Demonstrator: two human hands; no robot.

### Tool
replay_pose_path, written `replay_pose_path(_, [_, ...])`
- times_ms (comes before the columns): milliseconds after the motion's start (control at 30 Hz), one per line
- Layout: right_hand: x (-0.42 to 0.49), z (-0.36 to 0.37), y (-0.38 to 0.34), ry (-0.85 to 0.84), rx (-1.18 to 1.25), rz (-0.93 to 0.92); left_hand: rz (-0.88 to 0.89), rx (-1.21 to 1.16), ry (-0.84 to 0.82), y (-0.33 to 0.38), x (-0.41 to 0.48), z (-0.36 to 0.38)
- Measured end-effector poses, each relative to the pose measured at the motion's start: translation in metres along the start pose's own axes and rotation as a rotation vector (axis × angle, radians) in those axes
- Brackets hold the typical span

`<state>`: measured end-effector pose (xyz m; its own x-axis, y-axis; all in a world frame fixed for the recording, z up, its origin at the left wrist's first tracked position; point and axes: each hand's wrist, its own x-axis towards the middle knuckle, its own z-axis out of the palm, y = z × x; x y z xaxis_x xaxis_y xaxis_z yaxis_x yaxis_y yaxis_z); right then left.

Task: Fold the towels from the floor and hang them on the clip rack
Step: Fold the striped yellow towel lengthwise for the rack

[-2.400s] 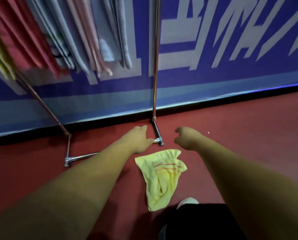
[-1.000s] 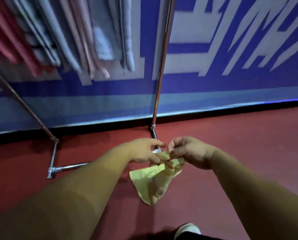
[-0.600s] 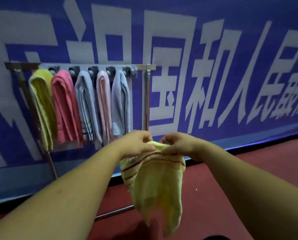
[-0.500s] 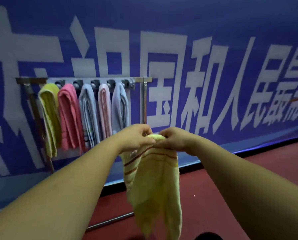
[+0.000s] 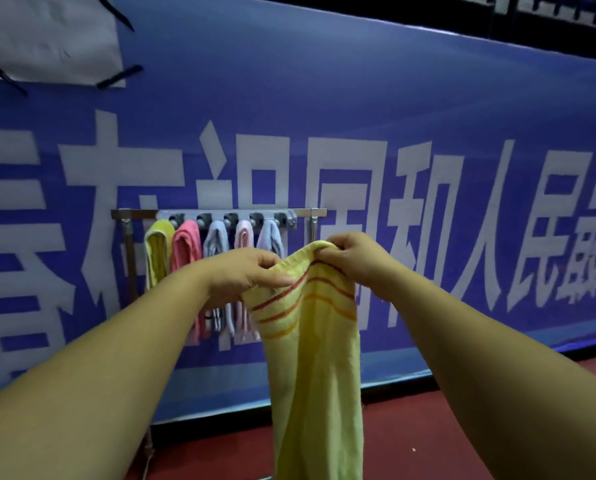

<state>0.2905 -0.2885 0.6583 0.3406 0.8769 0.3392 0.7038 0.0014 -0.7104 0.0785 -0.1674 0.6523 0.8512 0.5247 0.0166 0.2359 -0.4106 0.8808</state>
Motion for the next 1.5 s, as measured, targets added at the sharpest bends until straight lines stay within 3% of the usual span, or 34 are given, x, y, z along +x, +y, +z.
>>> replay_pose_path(167, [0.012, 0.008, -0.011, 0.025, 0.112, 0.027, -0.033, -0.105, 0.009, -0.01, -0.016, -0.011])
replay_pose_path(300, [0.018, 0.016, -0.017, 0.046, 0.122, 0.064, 0.026, -0.165, 0.175, -0.016, -0.018, -0.007])
replay_pose_path(467, [0.019, 0.032, -0.02, -0.08, 0.064, 0.085, 0.108, -0.171, 0.398, -0.013, -0.008, 0.003])
replay_pose_path(667, [0.024, 0.059, -0.005, -0.154, 0.204, 0.129, 0.134, -0.2, 0.472, -0.005, 0.007, 0.012])
replay_pose_path(733, [0.023, 0.064, -0.001, -0.179, 0.304, 0.127, 0.13, -0.328, 0.499, -0.004, 0.008, 0.018])
replay_pose_path(867, [0.016, 0.085, 0.01, -0.167, 0.73, 0.121, 0.101, -0.721, 0.453, -0.019, 0.009, 0.04])
replay_pose_path(933, [0.01, 0.098, 0.019, -0.136, 0.807, 0.156, 0.07, -0.793, 0.463, -0.031, 0.009, 0.047])
replay_pose_path(1133, [-0.002, 0.122, 0.034, -0.178, 0.741, 0.086, -0.014, -0.549, 0.483, -0.063, -0.003, 0.038])
replay_pose_path(1267, [-0.002, 0.131, 0.034, -0.132, 0.659, 0.042, -0.031, -0.535, 0.473, -0.075, -0.016, 0.027])
replay_pose_path(1500, [-0.001, 0.142, 0.034, -0.062, 0.491, -0.046, 0.082, -0.317, 0.726, -0.078, -0.021, 0.022])
